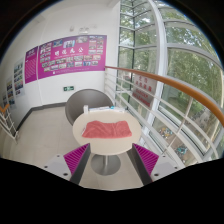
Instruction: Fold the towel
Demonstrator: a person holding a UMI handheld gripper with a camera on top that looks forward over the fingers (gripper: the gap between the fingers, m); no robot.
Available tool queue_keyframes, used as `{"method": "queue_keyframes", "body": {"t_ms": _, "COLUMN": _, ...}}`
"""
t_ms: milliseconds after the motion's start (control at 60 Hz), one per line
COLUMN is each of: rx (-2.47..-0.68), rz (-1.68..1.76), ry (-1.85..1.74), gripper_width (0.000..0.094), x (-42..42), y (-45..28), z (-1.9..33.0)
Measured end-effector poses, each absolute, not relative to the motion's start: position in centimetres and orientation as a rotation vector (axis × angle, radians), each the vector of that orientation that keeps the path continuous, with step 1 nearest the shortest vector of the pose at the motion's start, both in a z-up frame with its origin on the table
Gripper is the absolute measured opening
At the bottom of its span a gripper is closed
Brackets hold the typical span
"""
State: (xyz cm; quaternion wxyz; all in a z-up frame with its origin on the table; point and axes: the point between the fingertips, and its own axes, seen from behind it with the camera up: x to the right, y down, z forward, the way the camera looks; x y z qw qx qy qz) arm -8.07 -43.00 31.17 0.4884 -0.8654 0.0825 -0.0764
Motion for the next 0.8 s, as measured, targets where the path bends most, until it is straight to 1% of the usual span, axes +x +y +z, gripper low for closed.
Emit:
{"method": "queue_keyframes", "body": {"t_ms": 33, "rx": -2.108, "rz": -0.186, "ry": 0.202, "gripper_width": 0.0860, "x": -8.1, "y": -43.0, "z": 30.9}}
{"method": "queue_keyframes", "body": {"t_ms": 50, "rx": -2.103, "rz": -0.188, "ry": 0.204, "gripper_width": 0.0861, "x": -8.7, "y": -42.7, "z": 28.9}}
{"method": "queue_keyframes", "body": {"t_ms": 67, "rx": -2.116, "rz": -0.188, "ry": 0.204, "gripper_width": 0.0858, "x": -8.2, "y": -42.9, "z": 30.5}}
{"method": "queue_keyframes", "body": {"t_ms": 83, "rx": -2.120, "rz": -0.189, "ry": 0.205, "gripper_width": 0.0859, "x": -8.3, "y": -42.8, "z": 30.3}}
{"method": "queue_keyframes", "body": {"t_ms": 100, "rx": -2.114, "rz": -0.191, "ry": 0.207, "gripper_width": 0.0861, "x": -8.8, "y": -42.0, "z": 27.8}}
{"method": "queue_keyframes", "body": {"t_ms": 117, "rx": -2.119, "rz": -0.189, "ry": 0.208, "gripper_width": 0.0860, "x": -8.9, "y": -41.9, "z": 27.5}}
{"method": "queue_keyframes", "body": {"t_ms": 133, "rx": -2.133, "rz": -0.185, "ry": 0.208, "gripper_width": 0.0862, "x": -8.8, "y": -42.4, "z": 28.7}}
{"method": "queue_keyframes", "body": {"t_ms": 150, "rx": -2.132, "rz": -0.184, "ry": 0.207, "gripper_width": 0.0861, "x": -9.1, "y": -41.5, "z": 26.6}}
{"method": "queue_keyframes", "body": {"t_ms": 167, "rx": -2.146, "rz": -0.177, "ry": 0.207, "gripper_width": 0.0859, "x": -9.1, "y": -41.9, "z": 27.8}}
{"method": "queue_keyframes", "body": {"t_ms": 200, "rx": -2.162, "rz": -0.171, "ry": 0.209, "gripper_width": 0.0856, "x": -10.1, "y": -41.5, "z": 26.9}}
{"method": "queue_keyframes", "body": {"t_ms": 217, "rx": -2.161, "rz": -0.167, "ry": 0.206, "gripper_width": 0.0858, "x": -10.0, "y": -40.8, "z": 25.2}}
{"method": "queue_keyframes", "body": {"t_ms": 267, "rx": -2.176, "rz": -0.152, "ry": 0.200, "gripper_width": 0.0856, "x": -10.6, "y": -40.0, "z": 24.0}}
{"method": "queue_keyframes", "body": {"t_ms": 283, "rx": -2.188, "rz": -0.145, "ry": 0.199, "gripper_width": 0.0856, "x": -11.3, "y": -40.1, "z": 24.9}}
{"method": "queue_keyframes", "body": {"t_ms": 317, "rx": -2.193, "rz": -0.135, "ry": 0.189, "gripper_width": 0.0856, "x": -11.9, "y": -39.2, "z": 24.0}}
{"method": "queue_keyframes", "body": {"t_ms": 333, "rx": -2.197, "rz": -0.128, "ry": 0.184, "gripper_width": 0.0857, "x": -11.9, "y": -38.2, "z": 23.8}}
{"method": "queue_keyframes", "body": {"t_ms": 350, "rx": -2.191, "rz": -0.128, "ry": 0.177, "gripper_width": 0.0857, "x": -12.6, "y": -37.5, "z": 22.5}}
{"method": "queue_keyframes", "body": {"t_ms": 433, "rx": -2.189, "rz": -0.115, "ry": 0.150, "gripper_width": 0.0856, "x": -14.0, "y": -33.7, "z": 20.1}}
{"method": "queue_keyframes", "body": {"t_ms": 450, "rx": -2.196, "rz": -0.113, "ry": 0.144, "gripper_width": 0.0858, "x": -14.0, "y": -32.9, "z": 20.4}}
{"method": "queue_keyframes", "body": {"t_ms": 467, "rx": -2.196, "rz": -0.114, "ry": 0.140, "gripper_width": 0.0860, "x": -14.3, "y": -31.9, "z": 19.8}}
{"method": "queue_keyframes", "body": {"t_ms": 617, "rx": -2.170, "rz": -0.109, "ry": 0.107, "gripper_width": 0.0860, "x": -16.4, "y": -21.9, "z": 15.4}}
{"method": "queue_keyframes", "body": {"t_ms": 650, "rx": -2.170, "rz": -0.110, "ry": 0.102, "gripper_width": 0.0859, "x": -17.9, "y": -19.0, "z": 14.5}}
{"method": "queue_keyframes", "body": {"t_ms": 717, "rx": -2.164, "rz": -0.099, "ry": 0.093, "gripper_width": 0.0856, "x": -19.1, "y": -14.1, "z": 12.2}}
{"method": "queue_keyframes", "body": {"t_ms": 800, "rx": -2.199, "rz": -0.102, "ry": 0.094, "gripper_width": 0.0857, "x": -18.8, "y": -9.2, "z": 8.5}}
